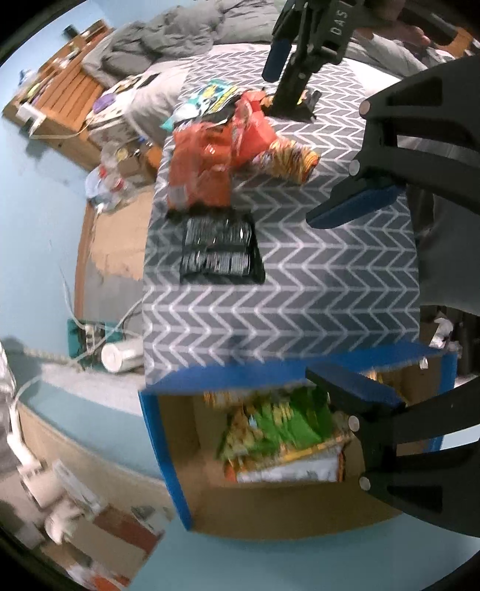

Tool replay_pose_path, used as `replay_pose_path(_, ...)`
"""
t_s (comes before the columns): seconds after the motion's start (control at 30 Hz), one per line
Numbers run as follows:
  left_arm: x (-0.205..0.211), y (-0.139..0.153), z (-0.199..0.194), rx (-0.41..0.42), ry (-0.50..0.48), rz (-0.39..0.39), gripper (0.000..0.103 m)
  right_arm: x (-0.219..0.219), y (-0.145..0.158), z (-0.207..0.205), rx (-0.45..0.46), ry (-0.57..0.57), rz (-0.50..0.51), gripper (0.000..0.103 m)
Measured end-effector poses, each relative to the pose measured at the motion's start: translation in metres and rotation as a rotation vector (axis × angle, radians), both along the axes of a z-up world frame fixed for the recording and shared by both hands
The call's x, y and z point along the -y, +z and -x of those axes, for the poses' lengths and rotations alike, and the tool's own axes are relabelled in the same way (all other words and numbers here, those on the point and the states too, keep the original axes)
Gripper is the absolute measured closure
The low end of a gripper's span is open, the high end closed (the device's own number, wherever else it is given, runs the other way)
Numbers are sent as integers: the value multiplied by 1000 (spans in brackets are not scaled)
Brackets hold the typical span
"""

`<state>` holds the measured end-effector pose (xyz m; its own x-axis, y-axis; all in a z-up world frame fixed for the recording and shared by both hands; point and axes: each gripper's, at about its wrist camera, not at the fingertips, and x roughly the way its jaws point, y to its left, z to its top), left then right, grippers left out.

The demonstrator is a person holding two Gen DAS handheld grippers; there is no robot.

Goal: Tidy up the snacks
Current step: 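Move both open tools back over the remaining snacks on the table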

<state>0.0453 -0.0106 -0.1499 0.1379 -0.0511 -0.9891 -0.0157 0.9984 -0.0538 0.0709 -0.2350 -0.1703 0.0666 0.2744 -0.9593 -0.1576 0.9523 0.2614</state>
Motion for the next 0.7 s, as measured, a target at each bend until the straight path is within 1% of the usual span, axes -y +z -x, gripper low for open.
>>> replay_pose_path(0.17,31,-10,-8,-25,-55,9,27,47,-12,2,-23,-72,43,23)
replay_pose_path(0.2,37,-12,-9,-28,-67,14,26,56,-15,2,-28,-86,51,23)
replay_pose_path(0.3,54,-18,-12,-32,-92,18,19,81,-22,4,-43,-126,76,22)
replay_pose_path(0.5,86,-37,-22,-67,-136,46,18,122,-56,9,-114,-194,150,22)
replay_pose_path(0.6,100,-47,-25,-88,-149,55,18,135,-72,11,-143,-232,159,22)
replay_pose_path(0.7,112,-58,-26,-111,-154,75,18,145,-89,13,-185,-277,141,22)
